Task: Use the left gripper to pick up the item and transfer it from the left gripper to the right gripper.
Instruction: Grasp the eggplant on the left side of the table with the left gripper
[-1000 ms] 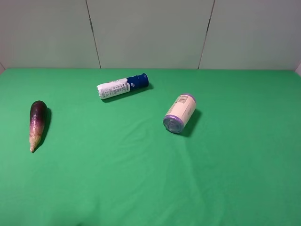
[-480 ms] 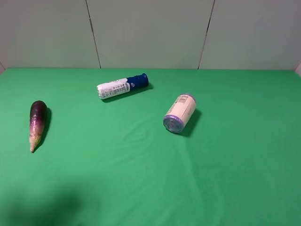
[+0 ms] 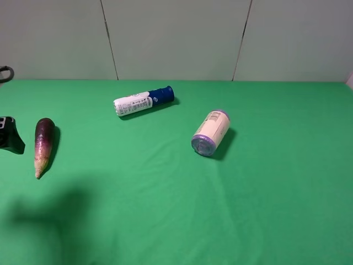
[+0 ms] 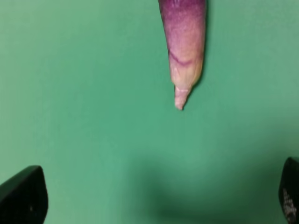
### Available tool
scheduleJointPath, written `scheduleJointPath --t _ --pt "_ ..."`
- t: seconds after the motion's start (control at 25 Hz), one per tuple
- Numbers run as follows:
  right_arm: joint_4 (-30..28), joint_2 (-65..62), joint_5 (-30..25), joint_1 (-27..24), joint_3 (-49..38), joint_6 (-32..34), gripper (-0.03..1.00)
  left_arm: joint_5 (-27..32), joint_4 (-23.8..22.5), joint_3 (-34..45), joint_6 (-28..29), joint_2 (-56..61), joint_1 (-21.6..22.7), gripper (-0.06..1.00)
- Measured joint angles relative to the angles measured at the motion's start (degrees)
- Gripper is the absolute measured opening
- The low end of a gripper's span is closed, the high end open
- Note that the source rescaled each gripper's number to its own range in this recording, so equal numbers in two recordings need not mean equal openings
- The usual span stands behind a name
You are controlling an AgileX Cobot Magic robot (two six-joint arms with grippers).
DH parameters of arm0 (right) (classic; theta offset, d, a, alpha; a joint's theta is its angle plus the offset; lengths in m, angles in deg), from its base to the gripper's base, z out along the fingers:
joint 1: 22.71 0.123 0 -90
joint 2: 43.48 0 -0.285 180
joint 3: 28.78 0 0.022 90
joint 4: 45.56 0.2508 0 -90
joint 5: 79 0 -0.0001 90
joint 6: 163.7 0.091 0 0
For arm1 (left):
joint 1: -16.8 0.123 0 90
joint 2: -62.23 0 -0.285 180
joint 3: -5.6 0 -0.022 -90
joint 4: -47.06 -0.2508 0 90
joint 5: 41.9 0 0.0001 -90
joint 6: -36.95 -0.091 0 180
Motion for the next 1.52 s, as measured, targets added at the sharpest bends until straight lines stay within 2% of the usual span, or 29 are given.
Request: scheduleJointPath --t 0.48,0.84,1.0,1.52 --pt "0.0 0.0 0.0 0.0 0.0 0.0 1.0 -4.68 1.27 -7.78 0.13 -20.19 -0.12 1.0" --pt "0.0 0.0 0.0 0.0 0.0 0.0 1.0 -7.41 1.44 -13.31 0.25 -32.94 -4.31 1.0" --pt "0.0 0.0 0.0 0.0 0.0 0.0 1.0 -7.91 1.44 -13.87 1.34 -35.58 -5.52 1.0" --pt "0.0 0.0 0.0 0.0 0.0 0.0 1.0 -9.35 1.12 -13.93 4.64 -38.31 -5.62 1.0"
